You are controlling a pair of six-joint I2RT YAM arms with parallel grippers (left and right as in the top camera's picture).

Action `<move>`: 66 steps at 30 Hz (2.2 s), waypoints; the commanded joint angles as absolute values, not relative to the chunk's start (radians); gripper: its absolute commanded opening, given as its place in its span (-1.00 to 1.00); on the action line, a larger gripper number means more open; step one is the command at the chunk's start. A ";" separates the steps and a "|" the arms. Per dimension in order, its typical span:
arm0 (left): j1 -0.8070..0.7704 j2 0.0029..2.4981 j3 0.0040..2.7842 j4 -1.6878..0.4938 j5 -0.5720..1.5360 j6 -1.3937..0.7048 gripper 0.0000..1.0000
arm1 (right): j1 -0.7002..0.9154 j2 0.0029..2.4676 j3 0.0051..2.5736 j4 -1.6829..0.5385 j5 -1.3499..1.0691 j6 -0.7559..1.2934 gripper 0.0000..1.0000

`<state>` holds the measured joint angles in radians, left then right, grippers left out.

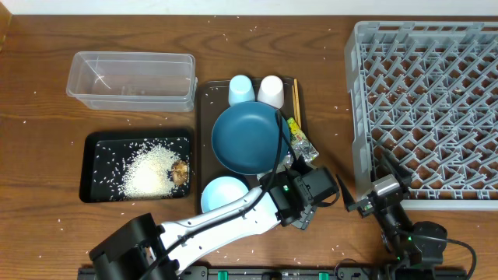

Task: Sort waste into correct bins and load items into the dishwasher rack
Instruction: 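Reach the left gripper down to the orange carrot on the brown tray, then close the left gripper around the carrot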

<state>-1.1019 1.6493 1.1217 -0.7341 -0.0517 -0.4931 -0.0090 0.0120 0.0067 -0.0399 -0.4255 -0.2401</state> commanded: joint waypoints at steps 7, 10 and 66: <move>-1.077 1.662 1.053 -0.695 -0.051 -0.483 0.61 | -0.019 0.008 0.006 -0.044 -0.415 -0.252 0.99; -1.065 1.662 1.032 -0.667 -0.011 -0.458 0.61 | -0.019 0.009 0.006 -0.044 -0.415 -0.252 0.98; -1.065 1.734 0.945 -0.476 -0.053 -0.405 -0.02 | -0.019 0.009 0.006 -0.044 -0.416 -0.252 0.98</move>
<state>-1.0683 1.7302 0.9539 -0.4732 -0.0231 -0.3988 -0.0090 0.0120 0.0067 -0.0399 -0.4255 -0.2432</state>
